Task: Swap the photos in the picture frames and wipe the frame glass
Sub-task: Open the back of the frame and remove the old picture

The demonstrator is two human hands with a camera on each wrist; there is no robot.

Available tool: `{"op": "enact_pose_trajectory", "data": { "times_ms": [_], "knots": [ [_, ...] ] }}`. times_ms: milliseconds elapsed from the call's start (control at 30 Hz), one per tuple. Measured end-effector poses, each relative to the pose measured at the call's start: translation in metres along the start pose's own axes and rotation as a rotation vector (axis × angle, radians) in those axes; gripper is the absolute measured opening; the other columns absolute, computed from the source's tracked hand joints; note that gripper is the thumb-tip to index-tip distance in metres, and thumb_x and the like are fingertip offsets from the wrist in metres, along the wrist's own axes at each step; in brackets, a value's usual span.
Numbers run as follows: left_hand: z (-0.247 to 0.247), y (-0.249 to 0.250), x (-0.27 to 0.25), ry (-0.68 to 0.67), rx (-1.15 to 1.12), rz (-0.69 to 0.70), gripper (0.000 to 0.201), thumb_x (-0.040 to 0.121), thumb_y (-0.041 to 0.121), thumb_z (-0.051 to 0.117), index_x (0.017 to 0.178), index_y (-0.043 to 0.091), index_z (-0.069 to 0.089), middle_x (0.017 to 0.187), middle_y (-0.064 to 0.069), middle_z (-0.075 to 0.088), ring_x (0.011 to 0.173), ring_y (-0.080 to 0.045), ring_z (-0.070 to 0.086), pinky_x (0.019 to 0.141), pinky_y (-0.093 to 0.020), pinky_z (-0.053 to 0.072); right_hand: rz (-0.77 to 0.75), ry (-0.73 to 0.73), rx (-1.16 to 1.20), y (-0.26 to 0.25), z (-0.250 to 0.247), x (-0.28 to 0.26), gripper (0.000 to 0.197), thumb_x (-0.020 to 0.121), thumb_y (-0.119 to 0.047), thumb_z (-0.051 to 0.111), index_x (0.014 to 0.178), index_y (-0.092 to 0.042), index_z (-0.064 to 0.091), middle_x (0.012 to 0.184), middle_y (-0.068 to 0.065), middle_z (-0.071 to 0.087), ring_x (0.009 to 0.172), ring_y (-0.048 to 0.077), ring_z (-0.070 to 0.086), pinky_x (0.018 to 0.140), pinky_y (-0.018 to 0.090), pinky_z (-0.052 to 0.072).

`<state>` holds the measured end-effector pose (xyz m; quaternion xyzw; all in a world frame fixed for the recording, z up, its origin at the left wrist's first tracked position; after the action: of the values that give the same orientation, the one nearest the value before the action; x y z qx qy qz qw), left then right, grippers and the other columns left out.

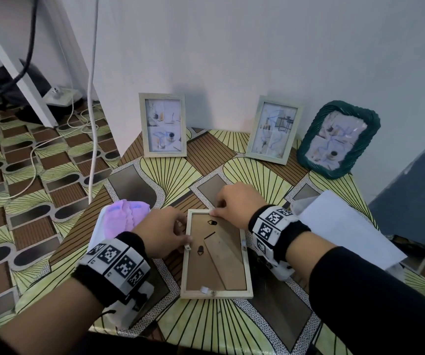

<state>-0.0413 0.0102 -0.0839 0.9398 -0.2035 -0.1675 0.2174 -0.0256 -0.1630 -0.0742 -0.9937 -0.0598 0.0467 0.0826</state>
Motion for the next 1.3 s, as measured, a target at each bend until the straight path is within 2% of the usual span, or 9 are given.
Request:
{"op": "enact_pose_trajectory", "data": {
  "times_ms": [200,333,500,600,733,833,900,1100,1300],
  "knots": [
    [0.0,0.001,-0.001,0.006,0.006,-0.007,0.023,0.083,0.031,0.074,0.105,0.024,0.069,0.08,0.007,0.07,0.077,-0.008,0.065,0.077,-0.027,0.054,0.103,-0.026,0.049,0.003,-0.002,0.004,0.034,0.081,-0.054,0.071,0.078,-0.021,0.076,0.075,-0.003,0.07,0.077,0.019,0.065,0.073,0.031,0.055],
    [-0.001,0.002,-0.003,-0.012,-0.016,0.002,0.024,0.085,0.029,0.071,0.109,0.026,0.07,0.079,0.007,0.071,0.078,-0.008,0.067,0.081,-0.031,0.055,0.127,0.001,0.13,0.01,-0.002,-0.002,0.031,0.079,-0.054,0.073,0.082,-0.023,0.077,0.08,-0.007,0.071,0.08,0.015,0.065,0.075,0.031,0.056],
    [0.0,0.005,-0.015,0.109,-0.031,0.06,0.034,0.088,0.036,0.067,0.12,0.025,0.064,0.085,0.008,0.064,0.077,-0.007,0.059,0.077,-0.025,0.05,0.107,0.08,0.48,0.028,-0.004,-0.035,0.034,0.087,-0.045,0.07,0.111,-0.021,0.071,0.106,-0.007,0.07,0.098,0.008,0.063,0.092,0.028,0.052],
    [0.008,0.009,-0.026,0.153,-0.055,0.147,0.053,0.086,0.042,0.068,0.134,0.027,0.052,0.11,0.007,0.051,0.099,-0.009,0.054,0.093,-0.025,0.045,0.11,0.127,0.555,0.037,-0.001,-0.066,0.032,0.09,-0.039,0.066,0.12,-0.025,0.068,0.112,-0.011,0.069,0.103,0.004,0.062,0.097,0.028,0.05],
    [0.021,0.021,-0.038,0.105,0.058,0.336,0.058,0.087,0.037,0.067,0.14,0.025,0.048,0.145,0.008,0.043,0.135,-0.009,0.037,0.11,-0.016,0.021,0.053,0.09,0.549,0.035,0.01,-0.102,0.037,0.09,-0.042,0.065,0.124,-0.029,0.066,0.118,-0.016,0.066,0.099,-0.009,0.056,0.094,0.026,0.05],
    [0.032,0.031,-0.041,0.031,0.17,0.407,0.061,0.089,0.041,0.061,0.145,0.03,0.04,0.154,0.01,0.033,0.141,-0.008,0.027,0.116,-0.027,0.02,0.001,0.06,0.487,0.03,0.018,-0.118,0.043,0.09,-0.046,0.063,0.129,-0.029,0.062,0.122,-0.02,0.062,0.103,-0.009,0.053,0.091,0.018,0.043],
    [0.039,0.033,-0.04,0.013,0.308,0.367,0.061,0.09,0.048,0.051,0.146,0.04,0.029,0.155,0.018,0.025,0.141,-0.006,0.022,0.11,-0.038,0.021,-0.044,0.049,0.454,0.025,0.02,-0.123,0.043,0.09,-0.045,0.063,0.13,-0.028,0.061,0.127,-0.018,0.062,0.111,-0.006,0.052,0.093,0.013,0.04],
    [0.041,0.045,-0.033,0.018,0.501,0.382,0.055,0.091,0.043,0.043,0.142,0.045,0.021,0.145,0.014,0.028,0.131,-0.013,0.029,0.096,-0.041,0.021,-0.104,-0.022,0.336,0.024,0.024,-0.128,0.059,0.087,-0.04,0.068,0.141,-0.025,0.051,0.15,-0.011,0.043,0.134,0.001,0.038,0.098,0.002,0.017],
    [0.038,0.055,-0.024,-0.029,0.563,0.452,0.052,0.091,0.041,0.04,0.14,0.047,0.025,0.138,0.002,0.031,0.13,-0.017,0.027,0.097,-0.043,0.027,-0.113,-0.044,0.337,0.028,0.028,-0.128,0.069,0.083,-0.041,0.073,0.145,-0.026,0.047,0.151,-0.014,0.039,0.135,0.001,0.036,0.108,0.014,0.024]
  ]
}}
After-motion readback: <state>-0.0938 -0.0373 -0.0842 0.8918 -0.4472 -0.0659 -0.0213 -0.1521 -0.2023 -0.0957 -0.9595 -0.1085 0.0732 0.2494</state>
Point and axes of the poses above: each hand's wrist, its own x-axis towards the middle knuckle, its own z-axis out of the palm, y = z × x, the point moved 5 cm from there along x, towards the middle knuckle
